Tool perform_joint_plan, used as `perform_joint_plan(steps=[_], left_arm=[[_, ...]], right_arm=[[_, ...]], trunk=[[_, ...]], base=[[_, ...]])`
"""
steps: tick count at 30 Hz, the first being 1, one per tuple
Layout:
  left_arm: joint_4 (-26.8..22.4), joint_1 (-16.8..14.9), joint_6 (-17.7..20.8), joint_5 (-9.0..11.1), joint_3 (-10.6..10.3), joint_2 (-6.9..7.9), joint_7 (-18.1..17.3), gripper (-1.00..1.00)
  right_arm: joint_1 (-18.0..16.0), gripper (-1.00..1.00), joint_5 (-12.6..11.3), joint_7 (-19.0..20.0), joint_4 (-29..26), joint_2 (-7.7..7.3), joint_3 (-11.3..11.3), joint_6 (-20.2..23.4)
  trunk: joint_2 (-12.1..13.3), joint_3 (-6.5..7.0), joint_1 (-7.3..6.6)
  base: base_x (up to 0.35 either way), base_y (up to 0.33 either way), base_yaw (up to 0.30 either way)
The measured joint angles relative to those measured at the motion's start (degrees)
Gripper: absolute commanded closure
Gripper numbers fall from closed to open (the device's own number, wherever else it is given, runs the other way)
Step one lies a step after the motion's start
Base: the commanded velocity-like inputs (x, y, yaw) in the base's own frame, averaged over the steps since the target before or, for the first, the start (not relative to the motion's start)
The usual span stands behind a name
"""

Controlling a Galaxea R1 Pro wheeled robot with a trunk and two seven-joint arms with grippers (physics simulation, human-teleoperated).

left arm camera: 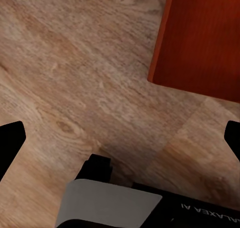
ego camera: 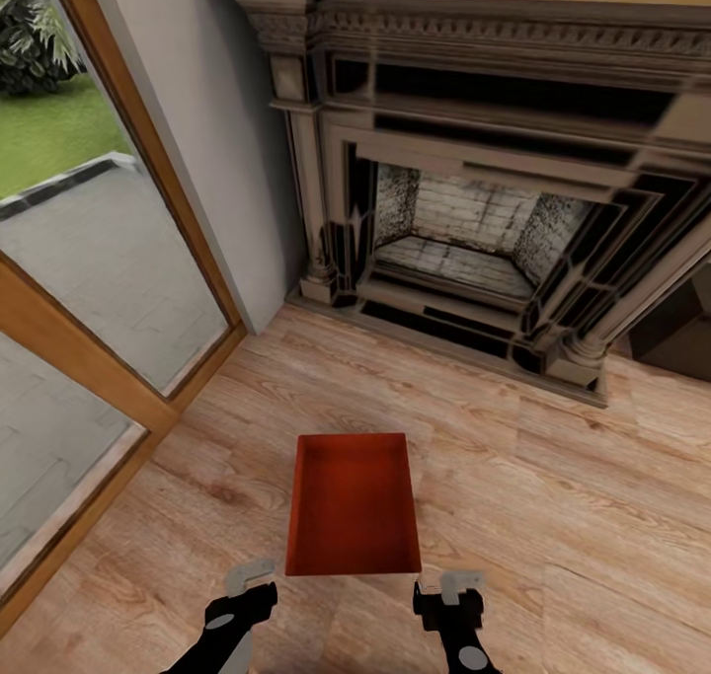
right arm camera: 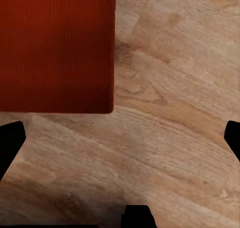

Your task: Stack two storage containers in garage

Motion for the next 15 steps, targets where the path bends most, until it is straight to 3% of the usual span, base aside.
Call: perform_joint_plan(steps=[6,15], left_arm=[[0.3,0.0,0.0,-0.1,0.0,-0.09,0.0,-1.00],[0.3,0.0,0.0,-0.1,0.0,-0.11,0.0,-1.00]], right_arm=[[0.0,-1.00,1.5,2.3,1.4,0.07,1.2,-0.5],[0.0,-1.00,1.2,2.0,-6.3,0.01,1.1,3.6]], trunk=[[-2.4,-1.08,1.32],[-6.0,-2.69,3.30]], base=[[0.000,0.000,0.000],[0.000,0.000,0.000]])
